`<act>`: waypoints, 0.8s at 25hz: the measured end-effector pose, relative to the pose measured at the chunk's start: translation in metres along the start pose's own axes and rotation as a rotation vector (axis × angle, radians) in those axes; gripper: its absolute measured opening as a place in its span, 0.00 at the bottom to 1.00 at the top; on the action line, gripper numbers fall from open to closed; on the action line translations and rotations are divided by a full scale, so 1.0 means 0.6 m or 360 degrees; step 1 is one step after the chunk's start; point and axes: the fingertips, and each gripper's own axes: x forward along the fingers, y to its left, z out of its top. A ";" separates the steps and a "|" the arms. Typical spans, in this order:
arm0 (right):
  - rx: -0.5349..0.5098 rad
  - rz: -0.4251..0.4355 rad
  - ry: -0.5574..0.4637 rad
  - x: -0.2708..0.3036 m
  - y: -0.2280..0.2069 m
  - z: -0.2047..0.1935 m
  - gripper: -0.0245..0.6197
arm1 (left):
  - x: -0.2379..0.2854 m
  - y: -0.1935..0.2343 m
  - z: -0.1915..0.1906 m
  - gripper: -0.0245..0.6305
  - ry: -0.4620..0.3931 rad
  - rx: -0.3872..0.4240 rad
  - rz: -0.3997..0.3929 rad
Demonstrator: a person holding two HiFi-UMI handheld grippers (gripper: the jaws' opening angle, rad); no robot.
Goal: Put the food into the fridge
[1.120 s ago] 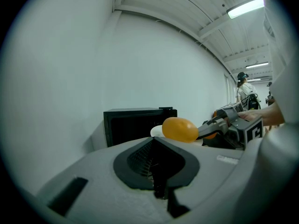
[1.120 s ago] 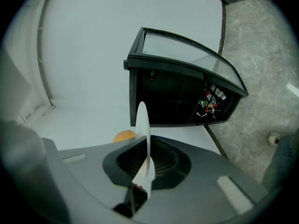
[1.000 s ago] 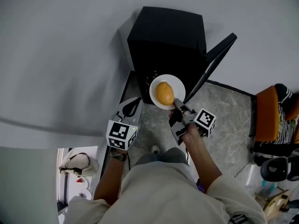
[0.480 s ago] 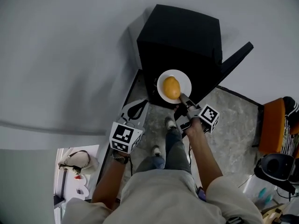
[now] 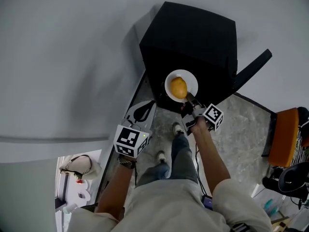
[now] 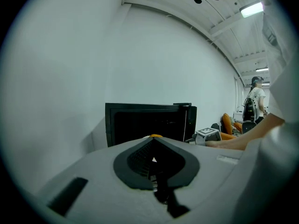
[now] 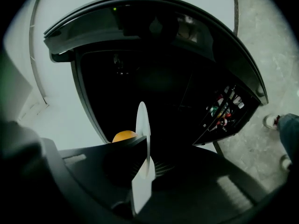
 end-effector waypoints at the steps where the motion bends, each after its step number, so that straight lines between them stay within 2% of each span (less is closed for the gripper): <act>1: 0.0006 0.0004 0.0002 0.008 -0.005 0.003 0.07 | 0.004 0.003 0.001 0.04 -0.0002 -0.0005 0.0007; 12: -0.0018 0.0025 -0.0076 0.082 -0.072 0.042 0.07 | 0.035 0.025 -0.036 0.04 0.0054 -0.0071 0.0045; 20: 0.0059 0.0022 -0.0100 0.095 -0.123 0.050 0.07 | 0.070 0.032 -0.042 0.04 -0.0016 -0.0025 0.0084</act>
